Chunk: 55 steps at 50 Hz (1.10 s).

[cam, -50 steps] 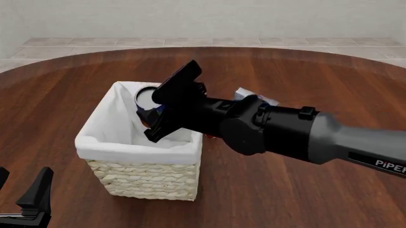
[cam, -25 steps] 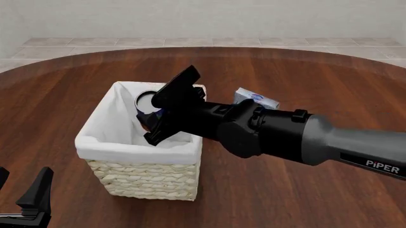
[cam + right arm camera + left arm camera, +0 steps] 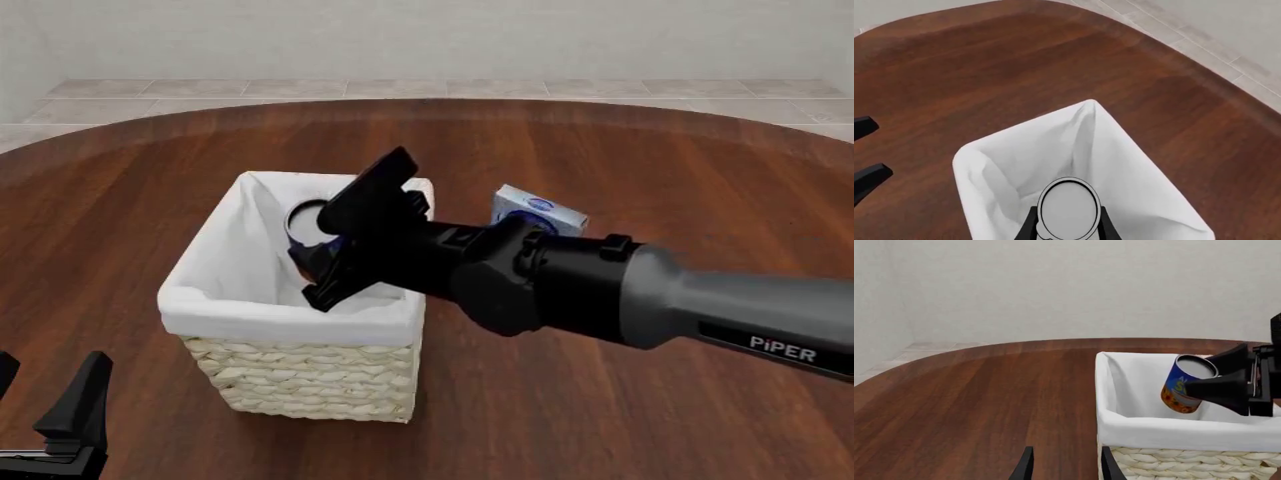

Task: Pick up the alphabet soup and put it in the basket.

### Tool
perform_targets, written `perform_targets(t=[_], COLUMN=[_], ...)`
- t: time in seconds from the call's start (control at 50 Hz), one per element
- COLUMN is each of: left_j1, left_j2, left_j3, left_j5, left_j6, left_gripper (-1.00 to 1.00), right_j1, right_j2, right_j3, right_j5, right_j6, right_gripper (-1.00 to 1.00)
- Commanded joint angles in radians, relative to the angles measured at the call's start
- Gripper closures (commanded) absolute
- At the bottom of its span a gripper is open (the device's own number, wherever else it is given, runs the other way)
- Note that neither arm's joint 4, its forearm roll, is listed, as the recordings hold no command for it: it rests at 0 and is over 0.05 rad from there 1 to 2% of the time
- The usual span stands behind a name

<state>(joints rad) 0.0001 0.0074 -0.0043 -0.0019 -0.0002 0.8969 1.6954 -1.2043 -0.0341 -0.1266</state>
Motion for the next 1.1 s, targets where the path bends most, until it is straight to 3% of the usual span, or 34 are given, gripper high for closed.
perform_targets(t=[0.02, 1.1], left_j1=[0.000, 0.000], left_j2=[0.000, 0.000], left_j3=[0.000, 0.000], left_j5=[0.000, 0.000], left_j6=[0.000, 0.000], left_gripper=[-1.00, -1.00], right_j1=[0.002, -0.001], right_j2=[0.005, 0.035], right_j3=[-0.006, -0.013], right_j5=[-0.010, -0.015], right_j6=[0.023, 0.049], right_gripper=[1.00, 1.00])
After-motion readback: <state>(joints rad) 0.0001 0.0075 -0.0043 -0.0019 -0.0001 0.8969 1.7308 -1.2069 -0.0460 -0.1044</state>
